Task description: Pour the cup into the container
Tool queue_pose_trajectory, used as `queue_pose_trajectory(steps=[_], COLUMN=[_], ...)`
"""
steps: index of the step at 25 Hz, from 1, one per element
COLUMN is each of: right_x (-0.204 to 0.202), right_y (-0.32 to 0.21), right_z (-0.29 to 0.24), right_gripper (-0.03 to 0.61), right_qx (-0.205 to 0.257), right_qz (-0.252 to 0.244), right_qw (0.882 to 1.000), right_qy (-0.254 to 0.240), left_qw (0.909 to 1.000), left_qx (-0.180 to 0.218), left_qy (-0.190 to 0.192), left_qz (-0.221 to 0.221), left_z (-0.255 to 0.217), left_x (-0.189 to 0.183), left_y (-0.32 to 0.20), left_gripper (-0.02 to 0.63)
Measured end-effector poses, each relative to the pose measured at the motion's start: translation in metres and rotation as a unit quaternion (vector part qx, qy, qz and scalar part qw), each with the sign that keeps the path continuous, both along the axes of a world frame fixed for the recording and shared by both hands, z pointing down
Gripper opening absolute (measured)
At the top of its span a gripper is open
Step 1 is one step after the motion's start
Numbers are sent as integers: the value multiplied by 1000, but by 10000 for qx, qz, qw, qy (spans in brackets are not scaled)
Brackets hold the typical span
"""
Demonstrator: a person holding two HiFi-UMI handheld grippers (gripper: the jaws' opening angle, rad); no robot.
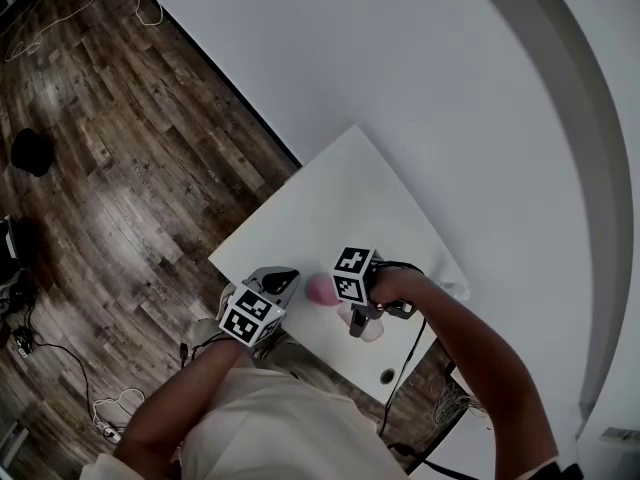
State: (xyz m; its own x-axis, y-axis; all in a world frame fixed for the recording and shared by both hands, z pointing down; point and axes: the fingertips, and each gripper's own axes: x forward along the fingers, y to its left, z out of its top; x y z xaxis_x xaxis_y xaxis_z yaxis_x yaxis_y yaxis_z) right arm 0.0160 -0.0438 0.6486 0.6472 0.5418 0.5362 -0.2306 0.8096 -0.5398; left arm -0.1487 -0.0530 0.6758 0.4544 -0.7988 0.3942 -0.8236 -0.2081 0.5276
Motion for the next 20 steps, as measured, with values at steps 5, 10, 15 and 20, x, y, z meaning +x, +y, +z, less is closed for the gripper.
queue_pose_trajectory(steps=[5,10,15,20], right_x=[0,0,-4,-3], right_y=[0,0,1,1], right_z=[4,11,7,5], right_gripper=[365,365,365,365], right_qx=[-5,-41,-148,-192], right_qz=[-118,-232,-279,-384], right_qw=[9998,9994,9986,9977], right_qy=[146,269,423,526], left_qw=[10000,10000,10000,10000], left_qx=[3,-22,-24,-16], left_qy=[-5,-33,-16,-30], left_qz=[-20,-40,-21,-7], left_z=[2,9,3,1], left_x=[-1,-1,-1,0], left_y=[4,7,7,6], left_gripper=[11,11,11,11])
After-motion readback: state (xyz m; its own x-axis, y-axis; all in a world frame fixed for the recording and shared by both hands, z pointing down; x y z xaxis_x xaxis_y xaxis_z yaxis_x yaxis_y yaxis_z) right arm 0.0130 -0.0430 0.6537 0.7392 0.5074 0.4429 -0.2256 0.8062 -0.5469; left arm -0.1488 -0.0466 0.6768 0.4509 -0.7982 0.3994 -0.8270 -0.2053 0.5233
